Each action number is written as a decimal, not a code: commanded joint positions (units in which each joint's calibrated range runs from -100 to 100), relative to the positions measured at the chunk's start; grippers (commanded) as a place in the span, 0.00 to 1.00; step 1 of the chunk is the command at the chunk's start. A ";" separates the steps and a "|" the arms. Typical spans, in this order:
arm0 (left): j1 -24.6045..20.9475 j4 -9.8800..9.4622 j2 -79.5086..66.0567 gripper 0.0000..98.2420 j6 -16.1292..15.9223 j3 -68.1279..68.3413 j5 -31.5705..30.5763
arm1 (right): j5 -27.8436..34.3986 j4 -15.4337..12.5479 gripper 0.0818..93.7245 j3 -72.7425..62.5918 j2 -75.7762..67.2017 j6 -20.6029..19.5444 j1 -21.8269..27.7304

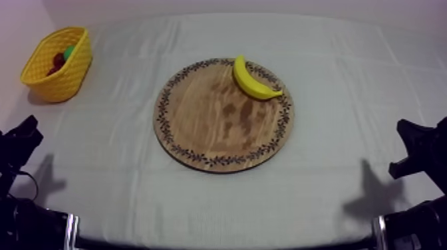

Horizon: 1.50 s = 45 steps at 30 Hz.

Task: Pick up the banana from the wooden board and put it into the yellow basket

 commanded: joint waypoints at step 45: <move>5.68 3.09 34.65 0.00 -8.89 -28.88 4.76 | 0.05 0.00 0.00 -0.03 0.03 -0.01 -0.01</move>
